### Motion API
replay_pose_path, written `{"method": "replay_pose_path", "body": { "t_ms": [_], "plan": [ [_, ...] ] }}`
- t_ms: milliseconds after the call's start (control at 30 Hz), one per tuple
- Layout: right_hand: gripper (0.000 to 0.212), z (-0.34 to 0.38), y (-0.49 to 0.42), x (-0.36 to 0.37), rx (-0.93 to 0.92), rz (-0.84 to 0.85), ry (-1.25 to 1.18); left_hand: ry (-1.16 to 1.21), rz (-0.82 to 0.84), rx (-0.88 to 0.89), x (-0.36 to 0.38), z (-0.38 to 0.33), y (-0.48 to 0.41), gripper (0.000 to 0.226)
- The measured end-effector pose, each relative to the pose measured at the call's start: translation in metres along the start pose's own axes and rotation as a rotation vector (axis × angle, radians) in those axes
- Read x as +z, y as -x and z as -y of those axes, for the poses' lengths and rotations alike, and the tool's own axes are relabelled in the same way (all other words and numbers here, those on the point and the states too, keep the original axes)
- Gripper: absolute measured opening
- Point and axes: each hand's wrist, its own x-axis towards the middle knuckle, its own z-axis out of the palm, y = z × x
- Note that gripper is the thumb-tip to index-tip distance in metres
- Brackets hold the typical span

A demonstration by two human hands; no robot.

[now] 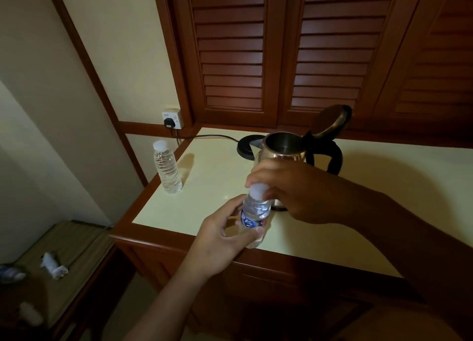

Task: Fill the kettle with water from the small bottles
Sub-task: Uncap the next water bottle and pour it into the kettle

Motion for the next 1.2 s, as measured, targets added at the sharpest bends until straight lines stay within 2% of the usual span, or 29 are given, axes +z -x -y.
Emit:
{"method": "replay_pose_path", "body": {
  "t_ms": [100, 233, 367, 567, 700, 767, 867, 967, 1033, 1200],
  "plan": [
    [0.063, 0.002, 0.014, -0.01, -0.035, -0.023, -0.066, 0.011, 0.063, 0.009, 0.001, -0.002, -0.003, 0.061],
    [0.069, 0.0, 0.029, -0.013, -0.034, -0.073, -0.08, 0.011, 0.171, 0.038, 0.006, -0.009, -0.007, 0.057],
    [0.07, -0.006, 0.047, -0.008, 0.017, -0.203, -0.113, 0.007, 0.224, 0.051, 0.013, -0.011, -0.012, 0.057],
    [0.034, -0.02, 0.071, 0.026, 0.232, -0.523, -0.186, 0.043, 0.203, 0.036, 0.023, -0.006, -0.015, 0.056],
    [0.021, -0.033, 0.088, 0.073, 0.486, -0.621, -0.263, 0.05, 0.183, 0.019, 0.026, -0.006, -0.018, 0.056],
    [0.016, -0.046, 0.093, 0.097, 0.611, -0.617, -0.255, 0.045, 0.165, 0.011, 0.027, -0.005, -0.019, 0.057],
    [0.025, -0.061, 0.094, 0.122, 0.724, -0.445, -0.07, 0.041, 0.13, 0.014, 0.025, -0.003, -0.022, 0.055],
    [0.023, -0.067, 0.095, 0.13, 0.729, -0.44, -0.044, 0.04, 0.108, 0.018, 0.025, -0.004, -0.025, 0.054],
    [0.031, -0.067, 0.097, 0.133, 0.732, -0.401, -0.018, 0.027, 0.103, 0.024, 0.024, -0.007, -0.026, 0.055],
    [0.035, -0.065, 0.098, 0.138, 0.709, -0.337, 0.078, -0.017, 0.069, 0.039, 0.017, -0.011, -0.032, 0.056]
  ]
}}
